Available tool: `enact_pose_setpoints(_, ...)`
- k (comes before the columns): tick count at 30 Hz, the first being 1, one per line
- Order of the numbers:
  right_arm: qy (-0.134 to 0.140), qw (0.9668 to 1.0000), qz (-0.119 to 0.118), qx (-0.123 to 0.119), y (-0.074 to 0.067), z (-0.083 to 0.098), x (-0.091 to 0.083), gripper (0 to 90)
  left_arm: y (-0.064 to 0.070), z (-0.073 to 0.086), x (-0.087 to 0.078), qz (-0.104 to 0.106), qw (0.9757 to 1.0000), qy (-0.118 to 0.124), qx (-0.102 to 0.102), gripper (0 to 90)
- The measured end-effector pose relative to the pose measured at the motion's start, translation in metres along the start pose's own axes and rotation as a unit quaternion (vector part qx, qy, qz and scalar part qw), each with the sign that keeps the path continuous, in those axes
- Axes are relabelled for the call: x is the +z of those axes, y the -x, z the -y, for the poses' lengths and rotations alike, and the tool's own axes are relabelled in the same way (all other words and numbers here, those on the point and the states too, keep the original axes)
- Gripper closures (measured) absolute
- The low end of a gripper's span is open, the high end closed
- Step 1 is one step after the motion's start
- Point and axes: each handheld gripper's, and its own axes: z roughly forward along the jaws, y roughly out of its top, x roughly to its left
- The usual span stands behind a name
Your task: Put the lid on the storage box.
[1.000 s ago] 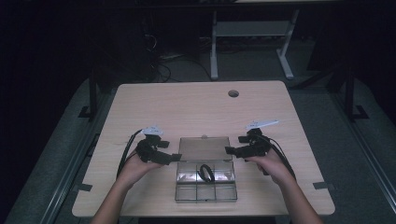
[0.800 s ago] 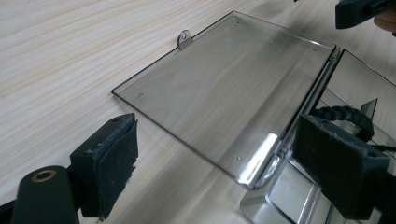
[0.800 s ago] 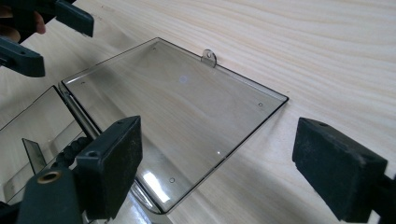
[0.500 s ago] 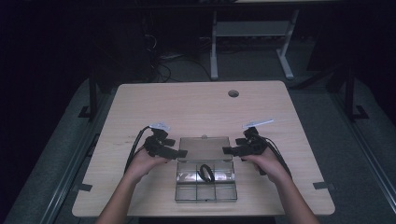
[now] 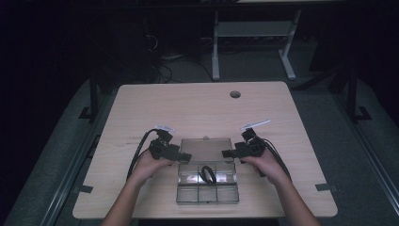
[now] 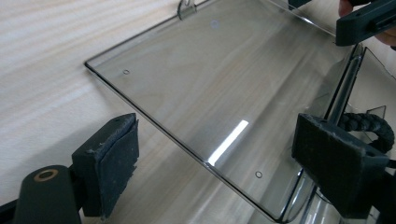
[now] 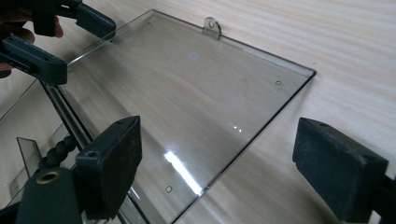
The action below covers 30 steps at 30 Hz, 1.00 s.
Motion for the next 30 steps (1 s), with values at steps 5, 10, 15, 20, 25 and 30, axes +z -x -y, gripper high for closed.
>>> enact_pose_setpoints(5,-0.011,0.9998,-0.011,0.010,-0.002,0.001,0.002,15.4,-0.004,0.001,0.002,0.013,0.9999,-0.001,-0.011,14.7)
enact_pose_setpoints(10,-0.016,0.9996,-0.021,0.012,-0.003,0.002,0.007,15.6,-0.007,0.001,0.004,0.026,0.9994,-0.004,-0.022,14.8)
enact_pose_setpoints(15,-0.019,0.9991,-0.032,0.020,-0.003,0.002,0.012,15.3,-0.007,0.001,0.005,0.026,0.9994,-0.002,-0.021,15.1)
enact_pose_setpoints(20,-0.019,0.9989,-0.037,0.019,-0.002,0.002,0.013,15.0,-0.008,0.002,0.005,0.032,0.9993,0.002,-0.019,15.4)
enact_pose_setpoints(25,-0.018,0.9989,-0.041,0.016,-0.002,0.003,0.013,14.9,-0.009,0.002,0.005,0.041,0.9990,0.003,-0.017,16.8)
enact_pose_setpoints(30,-0.019,0.9984,-0.051,0.014,-0.002,0.002,0.014,15.4,-0.010,0.002,0.006,0.056,0.9982,0.006,-0.023,20.7)
